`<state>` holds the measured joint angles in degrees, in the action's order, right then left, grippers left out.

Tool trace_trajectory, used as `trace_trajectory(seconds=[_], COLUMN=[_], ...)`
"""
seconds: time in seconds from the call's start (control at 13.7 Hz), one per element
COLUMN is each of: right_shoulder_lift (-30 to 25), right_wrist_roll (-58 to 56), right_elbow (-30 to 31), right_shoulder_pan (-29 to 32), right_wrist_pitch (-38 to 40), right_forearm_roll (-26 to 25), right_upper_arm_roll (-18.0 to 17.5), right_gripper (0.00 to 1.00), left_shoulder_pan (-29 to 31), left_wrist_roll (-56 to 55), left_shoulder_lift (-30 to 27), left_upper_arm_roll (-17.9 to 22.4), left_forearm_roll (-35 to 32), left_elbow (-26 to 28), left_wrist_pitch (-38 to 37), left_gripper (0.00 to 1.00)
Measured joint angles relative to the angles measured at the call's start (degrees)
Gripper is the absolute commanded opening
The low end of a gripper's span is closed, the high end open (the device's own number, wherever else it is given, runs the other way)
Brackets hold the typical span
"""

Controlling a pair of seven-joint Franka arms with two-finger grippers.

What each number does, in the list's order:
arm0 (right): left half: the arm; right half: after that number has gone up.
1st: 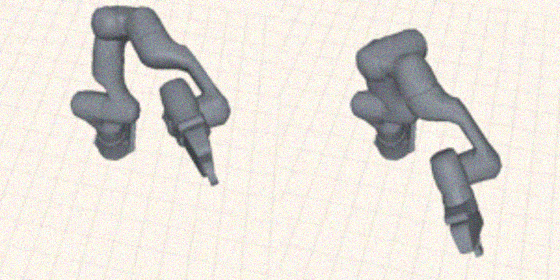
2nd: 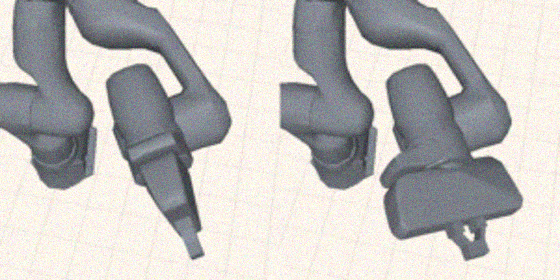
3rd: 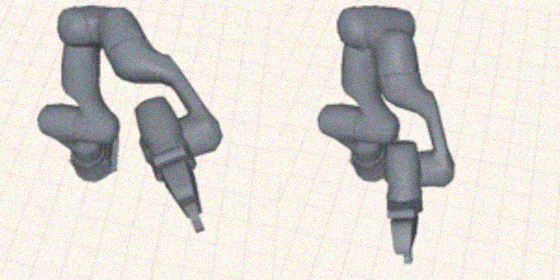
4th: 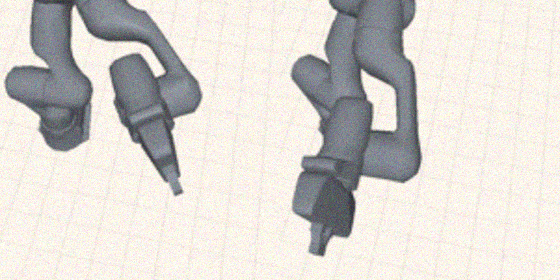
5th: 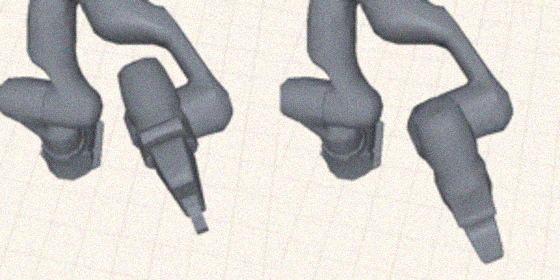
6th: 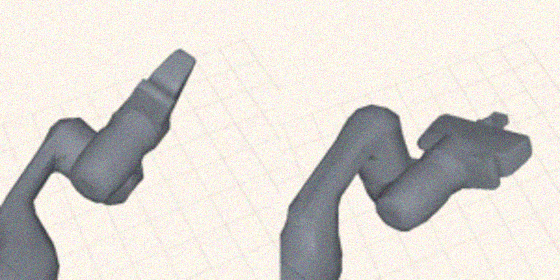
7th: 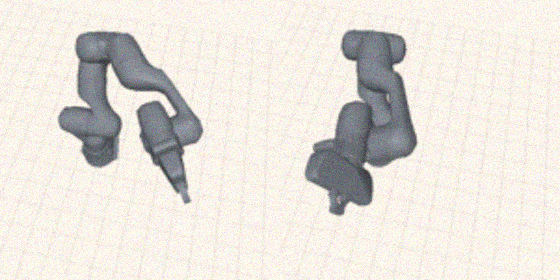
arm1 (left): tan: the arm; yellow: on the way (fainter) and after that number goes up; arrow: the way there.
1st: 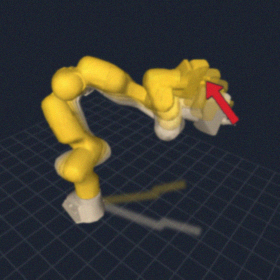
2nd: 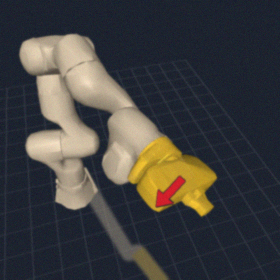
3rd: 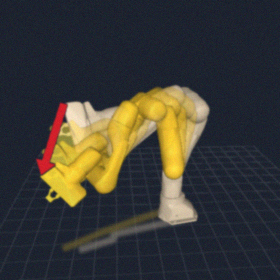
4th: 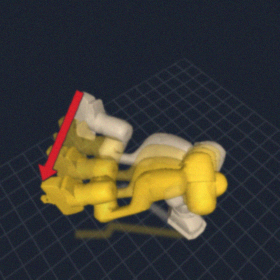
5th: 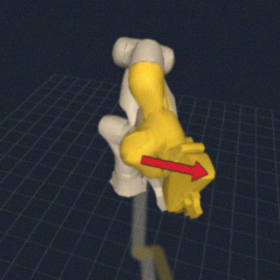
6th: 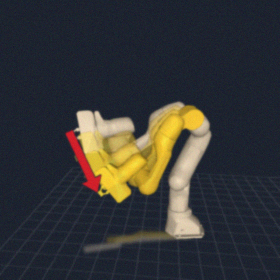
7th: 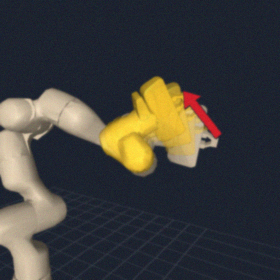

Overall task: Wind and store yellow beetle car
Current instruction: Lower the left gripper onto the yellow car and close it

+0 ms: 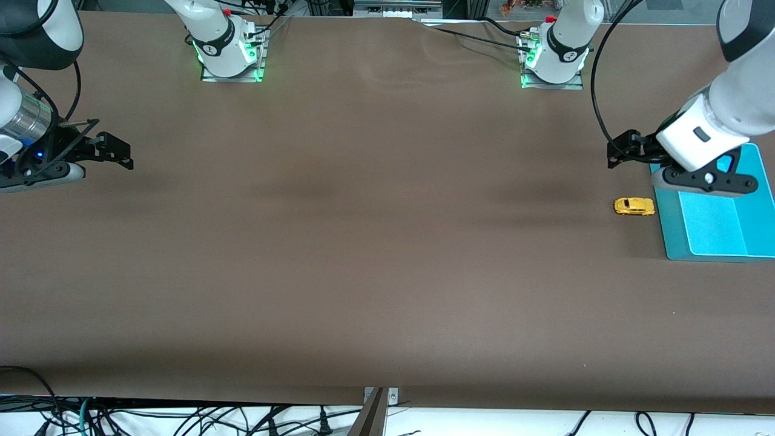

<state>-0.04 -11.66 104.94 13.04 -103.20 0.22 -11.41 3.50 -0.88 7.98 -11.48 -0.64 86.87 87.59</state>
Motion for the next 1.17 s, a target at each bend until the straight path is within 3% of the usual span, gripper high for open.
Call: trace_trajectory(seconds=[0.29, 0.58, 0.88, 1.17], right_shoulder_lift=[0.0, 0.3, 0.5, 0.9], right_wrist_roll=[2.0, 2.5, 2.6, 2.6], right_elbow=[0.0, 0.0, 0.0, 0.0], right_shoulder_pan=[-0.1, -0.1, -0.2, -0.1], right_wrist_pitch=[0.4, 1.3, 1.4, 1.5], right_forearm_roll=[0.0, 0.0, 0.0, 0.0], right_upper_arm_roll=[0.2, 0.2, 0.6, 2.5], right_gripper=[1.00, 1.00, 1.00, 1.00], left_shoulder_pan=[1.0, 4.2, 11.2, 16.2], left_wrist_roll=[5.3, 22.7, 44.5, 64.7], left_shoulder_lift=[2.5, 2.8, 2.7, 1.8], left_upper_arm_roll=[0.0, 0.2, 0.4, 0.4], left_forearm_roll=[0.2, -1.1, -1.7, -4.9], left_elbow=[0.4, 4.0, 15.3, 30.3], left_wrist_pitch=[-6.2, -3.8, 8.0, 25.4], left_gripper=[1.00, 1.00, 1.00, 1.00])
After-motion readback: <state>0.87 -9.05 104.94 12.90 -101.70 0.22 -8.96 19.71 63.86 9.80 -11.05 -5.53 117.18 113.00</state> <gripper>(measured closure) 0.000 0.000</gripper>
